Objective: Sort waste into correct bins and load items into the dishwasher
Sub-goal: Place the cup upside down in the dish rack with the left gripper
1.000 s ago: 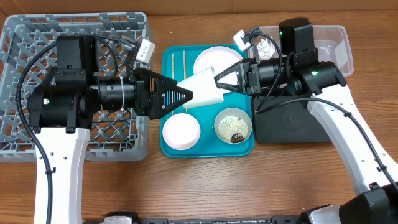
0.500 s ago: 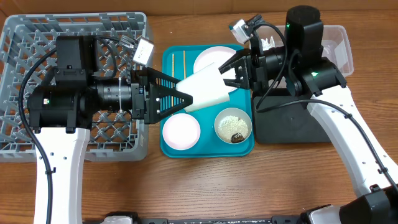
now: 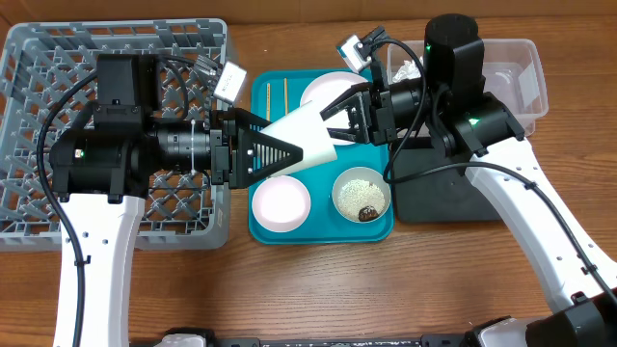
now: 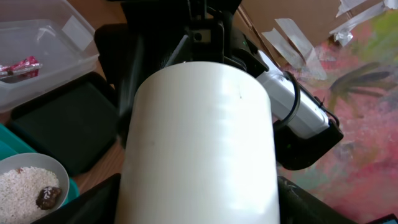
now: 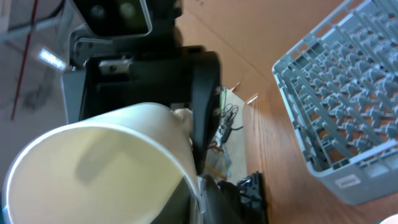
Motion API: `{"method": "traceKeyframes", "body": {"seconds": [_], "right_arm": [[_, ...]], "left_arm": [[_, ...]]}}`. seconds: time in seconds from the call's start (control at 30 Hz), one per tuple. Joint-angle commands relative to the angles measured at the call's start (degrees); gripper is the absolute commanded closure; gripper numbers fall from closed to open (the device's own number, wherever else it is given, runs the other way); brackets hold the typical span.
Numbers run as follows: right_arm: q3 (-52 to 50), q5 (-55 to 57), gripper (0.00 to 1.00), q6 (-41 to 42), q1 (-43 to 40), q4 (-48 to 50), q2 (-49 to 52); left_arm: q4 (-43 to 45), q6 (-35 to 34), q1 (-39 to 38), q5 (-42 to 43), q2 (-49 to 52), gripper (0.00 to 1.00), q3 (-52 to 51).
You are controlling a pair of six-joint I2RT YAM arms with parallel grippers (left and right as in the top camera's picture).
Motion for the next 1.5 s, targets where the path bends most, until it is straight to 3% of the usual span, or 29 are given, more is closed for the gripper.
{"method": "traceKeyframes", "body": {"seconds": [0.0, 0.2, 0.33, 0.6, 0.77, 1.0, 1.23, 1.47], "right_arm": [[1.5, 1.9, 0.74, -0.2, 0.3, 0.2, -1.4], [1.5, 4.5, 0.68, -0.2, -1.3, 0.1, -1.4], [1.5, 10.1, 0.68, -1.3, -3.9, -4.8, -1.4], [1.5, 36.4, 0.68, -12.7, -1.8, -34.8, -1.4], [1.5, 49.1, 0.67, -16.4, 4.1, -44.4, -1.4], [1.5, 51.8, 0.67, -16.3, 8.1, -44.5, -1.4], [1.5, 51.8, 0.67, -16.3, 8.2, -43.8, -1.4], [1.5, 51.8, 0.67, -16.3, 8.2, -44.2, -1.4]], "left_arm": [[0.0, 1.5, -0.7, 1.3, -0.1, 0.26, 0.1], [-3.9, 1.5, -0.5, -8.2, -0.1, 0.27, 0.1], [-7.2, 1.5, 1.2, -13.7, -0.2, 0.33, 0.2], [-13.2, -2.3, 15.5, -19.8, -0.2, 0.29, 0.2], [-17.6, -5.0, 28.5, -29.1, -0.2, 0.3, 0.2], [-21.1, -11.9, 41.8, -52.7, -0.2, 0.28, 0.0], [-18.3, -16.1, 43.0, -60.7, -0.2, 0.25, -5.7], [-10.1, -19.1, 43.0, -61.4, -0.1, 0.2, -16.0]]}}
